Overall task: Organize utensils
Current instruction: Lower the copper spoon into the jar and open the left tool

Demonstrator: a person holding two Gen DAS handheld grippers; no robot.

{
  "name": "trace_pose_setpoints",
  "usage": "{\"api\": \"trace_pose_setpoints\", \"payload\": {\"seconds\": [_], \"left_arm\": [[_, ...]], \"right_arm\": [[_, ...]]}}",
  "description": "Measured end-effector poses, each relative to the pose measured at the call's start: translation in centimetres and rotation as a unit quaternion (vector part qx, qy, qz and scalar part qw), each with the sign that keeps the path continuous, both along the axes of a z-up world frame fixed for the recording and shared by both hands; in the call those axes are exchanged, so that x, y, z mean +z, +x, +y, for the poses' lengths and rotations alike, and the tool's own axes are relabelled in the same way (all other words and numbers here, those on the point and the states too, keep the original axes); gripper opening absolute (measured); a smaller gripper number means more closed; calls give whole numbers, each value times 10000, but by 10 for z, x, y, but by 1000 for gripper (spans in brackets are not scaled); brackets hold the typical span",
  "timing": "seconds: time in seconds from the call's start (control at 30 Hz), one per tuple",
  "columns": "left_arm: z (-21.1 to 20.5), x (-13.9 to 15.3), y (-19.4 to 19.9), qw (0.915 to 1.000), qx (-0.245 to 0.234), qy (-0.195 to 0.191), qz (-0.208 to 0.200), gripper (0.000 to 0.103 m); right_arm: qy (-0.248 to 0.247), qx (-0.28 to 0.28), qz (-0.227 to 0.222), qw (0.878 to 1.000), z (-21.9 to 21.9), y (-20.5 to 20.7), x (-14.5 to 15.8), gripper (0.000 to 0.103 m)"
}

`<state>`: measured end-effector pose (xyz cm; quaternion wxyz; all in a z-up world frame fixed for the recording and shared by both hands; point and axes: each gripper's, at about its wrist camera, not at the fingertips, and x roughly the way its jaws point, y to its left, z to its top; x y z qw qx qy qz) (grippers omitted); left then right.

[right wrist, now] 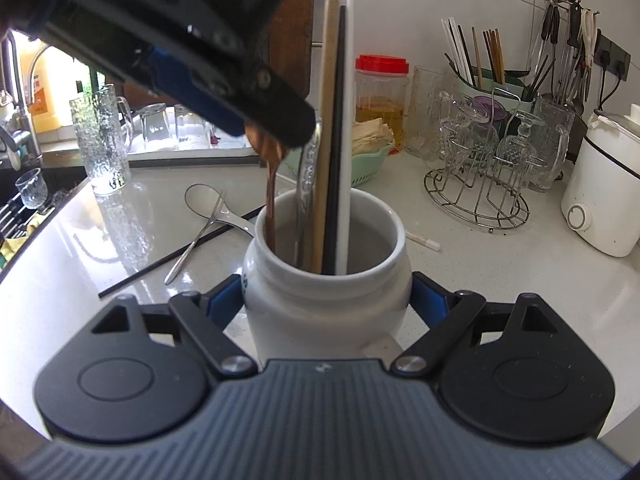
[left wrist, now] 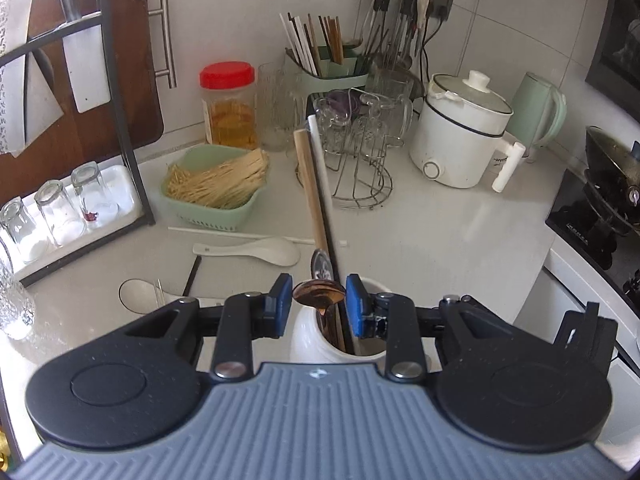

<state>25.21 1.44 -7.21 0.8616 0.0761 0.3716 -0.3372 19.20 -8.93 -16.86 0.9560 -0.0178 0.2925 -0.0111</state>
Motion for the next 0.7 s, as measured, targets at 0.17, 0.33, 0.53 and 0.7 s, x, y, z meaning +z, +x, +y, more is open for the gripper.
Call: {"api": "trace_pose_setpoints", "payload": {"seconds": [0.17, 0.33, 0.53, 0.7], "left_arm": [[0, -3, 0, 10000, 48, -46, 55, 34], [1, -4, 1, 9998, 80, -113, 155, 34], [6, -4, -2, 9997, 71, -112, 185, 41], [25, 3, -5, 9995, 53, -255, 176, 42]], "right_arm": [[3, 36, 43, 10000, -1, 0, 1, 90], [-14, 74, 72, 9999, -1, 0, 1, 90], [-25, 105, 99, 9999, -2, -1, 2, 90], [-27, 107, 107, 9999, -2, -1, 2, 90]]}}
